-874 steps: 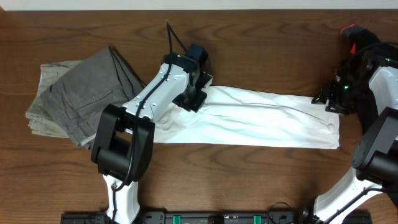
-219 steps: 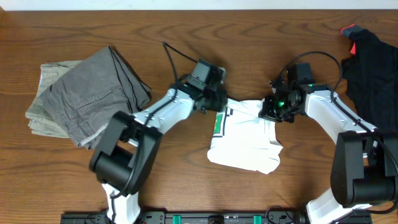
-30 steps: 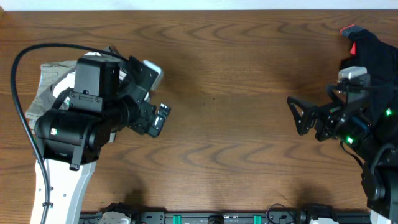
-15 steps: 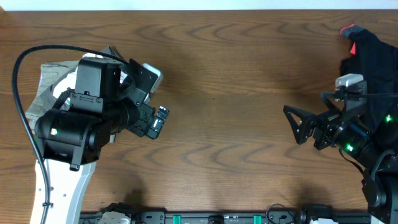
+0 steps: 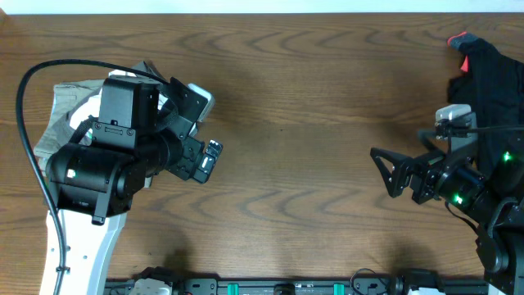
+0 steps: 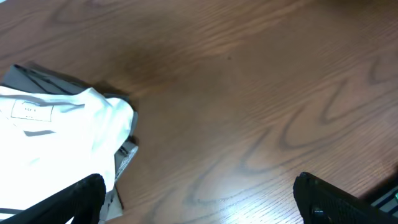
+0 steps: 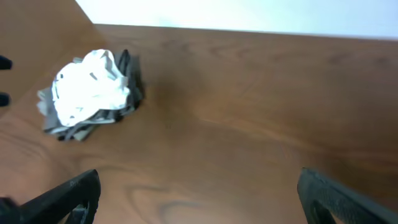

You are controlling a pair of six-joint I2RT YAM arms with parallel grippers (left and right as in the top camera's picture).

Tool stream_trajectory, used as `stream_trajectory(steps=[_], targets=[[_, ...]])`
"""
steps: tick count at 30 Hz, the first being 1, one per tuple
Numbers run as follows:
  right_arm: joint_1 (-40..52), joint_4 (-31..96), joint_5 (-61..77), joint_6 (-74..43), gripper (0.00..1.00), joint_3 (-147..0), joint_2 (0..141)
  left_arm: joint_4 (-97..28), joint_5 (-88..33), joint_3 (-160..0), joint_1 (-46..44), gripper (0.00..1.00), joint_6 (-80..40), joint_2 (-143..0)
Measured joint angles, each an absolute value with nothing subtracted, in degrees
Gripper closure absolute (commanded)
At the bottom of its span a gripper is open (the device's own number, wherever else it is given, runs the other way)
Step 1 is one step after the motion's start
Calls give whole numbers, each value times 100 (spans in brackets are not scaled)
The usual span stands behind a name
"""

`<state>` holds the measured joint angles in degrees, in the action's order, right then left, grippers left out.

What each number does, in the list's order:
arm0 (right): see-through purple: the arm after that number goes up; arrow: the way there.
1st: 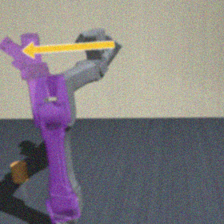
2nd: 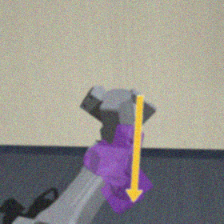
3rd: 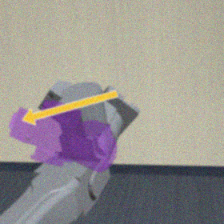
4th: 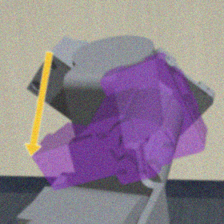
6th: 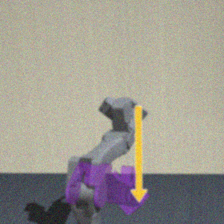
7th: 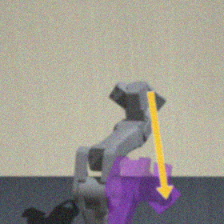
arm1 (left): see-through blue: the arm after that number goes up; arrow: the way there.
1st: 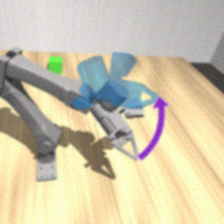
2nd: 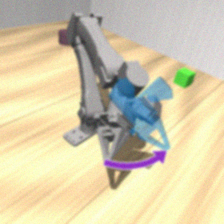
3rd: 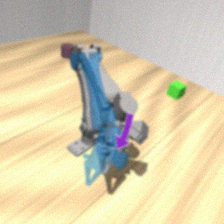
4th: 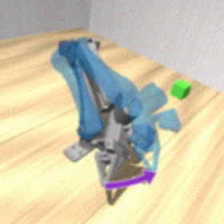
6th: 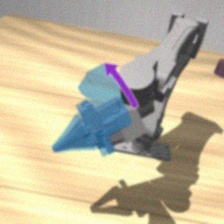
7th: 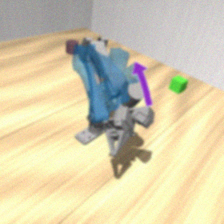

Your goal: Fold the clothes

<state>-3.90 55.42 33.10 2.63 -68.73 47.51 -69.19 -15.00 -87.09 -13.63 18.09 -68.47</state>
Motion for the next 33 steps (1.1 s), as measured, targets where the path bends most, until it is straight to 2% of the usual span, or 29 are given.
stream_trajectory(steps=[5,9,20,28,33], targets=[[-165,5089,3162,834,1,-6805,4536,-6919,-1498,-8707,-1363,2,1806,-6847],[-137,4805,3004,1087,1,-6390,3780,-6919,-1498,-8707,-1363,2,1806,-6847],[-137,4521,2414,1160,1,-4091,1352,-6919,-1498,-8700,-1363,2,1806,-6847],[-137,4226,2156,945,1,-2443,176,-6919,-1498,-8698,-1363,2,1806,-6847],[-137,3916,2158,928,1,-1815,93,-6919,-1498,-8698,-1363,2,1806,-6847]])
